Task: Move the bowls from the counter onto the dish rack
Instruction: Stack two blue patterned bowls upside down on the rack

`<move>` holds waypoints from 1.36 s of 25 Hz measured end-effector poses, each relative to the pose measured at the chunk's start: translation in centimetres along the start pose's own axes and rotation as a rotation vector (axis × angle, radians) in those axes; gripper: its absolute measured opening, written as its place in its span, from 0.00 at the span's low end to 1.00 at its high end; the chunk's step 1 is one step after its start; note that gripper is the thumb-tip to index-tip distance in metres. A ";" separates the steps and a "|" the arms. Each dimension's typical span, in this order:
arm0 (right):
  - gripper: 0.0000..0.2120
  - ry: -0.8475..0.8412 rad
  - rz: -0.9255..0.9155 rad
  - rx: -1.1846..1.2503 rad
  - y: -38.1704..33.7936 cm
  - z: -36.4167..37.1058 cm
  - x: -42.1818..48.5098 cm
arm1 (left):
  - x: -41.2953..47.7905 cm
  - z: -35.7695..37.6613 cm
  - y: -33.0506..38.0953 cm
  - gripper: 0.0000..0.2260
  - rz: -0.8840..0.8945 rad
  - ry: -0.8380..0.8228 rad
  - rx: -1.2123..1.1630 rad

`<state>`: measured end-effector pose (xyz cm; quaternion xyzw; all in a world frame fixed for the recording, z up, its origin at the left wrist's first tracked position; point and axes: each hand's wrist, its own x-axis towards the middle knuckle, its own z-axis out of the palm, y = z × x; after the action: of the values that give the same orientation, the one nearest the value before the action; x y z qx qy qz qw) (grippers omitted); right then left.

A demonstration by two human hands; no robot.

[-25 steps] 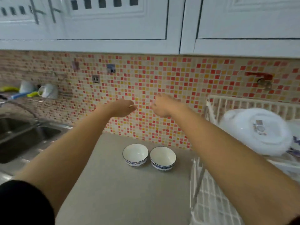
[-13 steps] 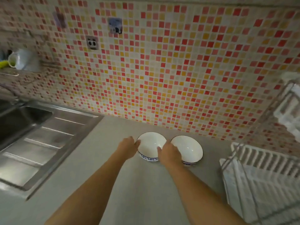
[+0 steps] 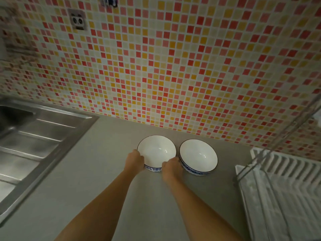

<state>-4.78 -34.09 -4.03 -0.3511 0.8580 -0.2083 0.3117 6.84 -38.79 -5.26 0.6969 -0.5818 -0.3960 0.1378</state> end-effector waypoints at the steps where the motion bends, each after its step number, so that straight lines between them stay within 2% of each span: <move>1: 0.20 -0.001 -0.033 -0.005 -0.2 -0.4 -0.4 | -0.4 -0.5 0.1 0.13 -0.005 0.035 -0.086; 5: 0.25 -0.034 -0.164 0.122 -2.1 -5.4 -3.4 | -4.8 -4.7 2.2 0.15 0.130 0.167 -0.239; 9: 0.20 -0.058 -0.367 0.229 -4.3 -13.4 -8.2 | -11.6 -9.7 6.1 0.18 0.378 0.207 -0.306; 11: 0.19 0.036 -0.480 0.217 -4.2 -17.2 -10.9 | -15.4 -11.6 8.4 0.17 0.472 0.186 -0.358; 14: 0.17 0.286 -0.633 0.147 -3.1 -22.3 -14.9 | -20.2 -14.3 11.9 0.19 0.655 0.132 -0.289; 16: 0.20 0.446 -0.761 0.088 -1.4 -25.8 -17.8 | -23.6 -15.3 14.6 0.23 0.759 0.037 -0.326; 22: 0.26 0.740 -1.029 0.056 4.8 -36.0 -23.7 | -33.0 -13.3 21.9 0.23 0.998 -0.142 -0.439; 24: 0.26 0.708 -1.102 0.066 7.1 -40.2 -24.8 | -35.0 -11.5 24.8 0.23 1.038 -0.155 -0.483; 26: 0.35 0.603 -1.148 0.084 9.7 -44.7 -25.3 | -36.6 -9.0 27.9 0.22 1.106 -0.211 -0.523; 28: 0.43 0.492 -1.160 0.161 12.2 -49.1 -25.1 | -38.8 -5.9 31.5 0.27 1.142 -0.244 -0.562; 30: 0.41 0.395 -1.125 0.238 14.6 -53.1 -24.6 | -40.5 -2.5 34.8 0.36 1.160 -0.226 -0.566; 32: 0.34 0.274 -1.059 0.349 17.2 -56.8 -23.8 | -41.9 1.1 37.5 0.43 1.194 -0.241 -0.522; 34: 0.31 0.122 -1.004 0.449 20.2 -60.5 -22.6 | -42.9 4.5 39.7 0.41 1.235 -0.295 -0.500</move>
<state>-42.89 4.33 36.65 -0.6292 0.5362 -0.5293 0.1909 -24.64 -9.43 34.54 0.1231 -0.7766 -0.4582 0.4145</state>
